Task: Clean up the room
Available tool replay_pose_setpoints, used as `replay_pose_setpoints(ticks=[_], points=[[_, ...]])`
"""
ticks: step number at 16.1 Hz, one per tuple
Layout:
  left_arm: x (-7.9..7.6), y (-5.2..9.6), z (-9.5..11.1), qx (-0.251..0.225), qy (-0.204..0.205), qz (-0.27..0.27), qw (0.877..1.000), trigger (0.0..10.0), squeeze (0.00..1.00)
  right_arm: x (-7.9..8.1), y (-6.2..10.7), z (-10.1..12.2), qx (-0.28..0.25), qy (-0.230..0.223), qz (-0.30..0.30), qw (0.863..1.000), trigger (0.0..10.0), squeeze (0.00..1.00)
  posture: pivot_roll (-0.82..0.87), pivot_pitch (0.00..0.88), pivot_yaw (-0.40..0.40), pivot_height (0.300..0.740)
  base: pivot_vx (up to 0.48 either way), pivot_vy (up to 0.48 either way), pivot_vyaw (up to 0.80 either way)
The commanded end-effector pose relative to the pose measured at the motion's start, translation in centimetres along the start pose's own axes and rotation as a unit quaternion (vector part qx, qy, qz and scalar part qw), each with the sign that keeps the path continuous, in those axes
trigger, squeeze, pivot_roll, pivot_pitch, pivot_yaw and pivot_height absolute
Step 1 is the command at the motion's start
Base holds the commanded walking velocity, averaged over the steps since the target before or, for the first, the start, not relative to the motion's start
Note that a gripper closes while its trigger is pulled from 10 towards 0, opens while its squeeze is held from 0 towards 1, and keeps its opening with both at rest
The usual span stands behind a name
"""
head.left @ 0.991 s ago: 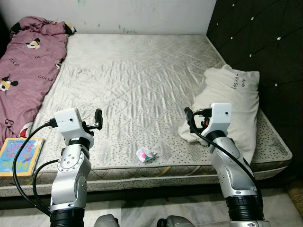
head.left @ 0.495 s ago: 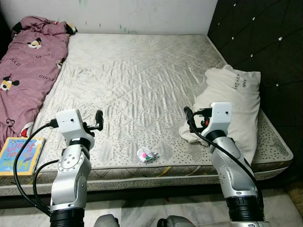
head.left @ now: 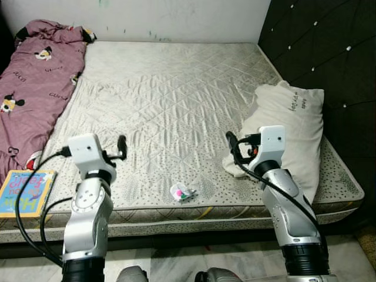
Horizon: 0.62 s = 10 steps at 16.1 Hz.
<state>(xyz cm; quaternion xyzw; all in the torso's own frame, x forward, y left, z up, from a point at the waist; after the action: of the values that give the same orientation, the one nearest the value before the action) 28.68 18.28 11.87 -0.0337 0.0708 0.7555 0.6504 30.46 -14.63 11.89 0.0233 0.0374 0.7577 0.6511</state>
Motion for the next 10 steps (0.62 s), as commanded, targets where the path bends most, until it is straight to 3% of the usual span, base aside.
replay_pose_setpoints(ticks=[1,10], points=[[0.06,-0.15,1.03,-0.023,-0.008,0.005,1.0,10.0,0.0,0.13,-0.04,0.77,-0.016,0.008,0.007,1.0,10.0,0.0,0.01,0.0,-0.047,0.728,0.0,0.0,0.0],[-0.02,-0.27,1.0,-0.022,-0.003,0.006,1.0,10.0,0.0,0.17,-0.15,1.15,-0.028,0.011,0.014,0.999,10.0,0.0,0.01,0.0,-0.049,0.644,0.0,0.0,0.0]])
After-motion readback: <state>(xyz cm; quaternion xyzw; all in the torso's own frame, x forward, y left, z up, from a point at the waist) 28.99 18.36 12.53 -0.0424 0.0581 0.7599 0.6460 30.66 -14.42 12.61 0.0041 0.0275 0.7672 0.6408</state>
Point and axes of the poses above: a point about 5 cm out from each wrist's last joint towards the gripper, its own y axis pointing back from the gripper into the wrist, its own z axis along the axis of the wrist's last joint, x = y × z, the point moved 1 cm from there along -y, pointing out of the wrist towards the gripper, and after that the axes turned 1 degree about y, right-handed, at the moved point
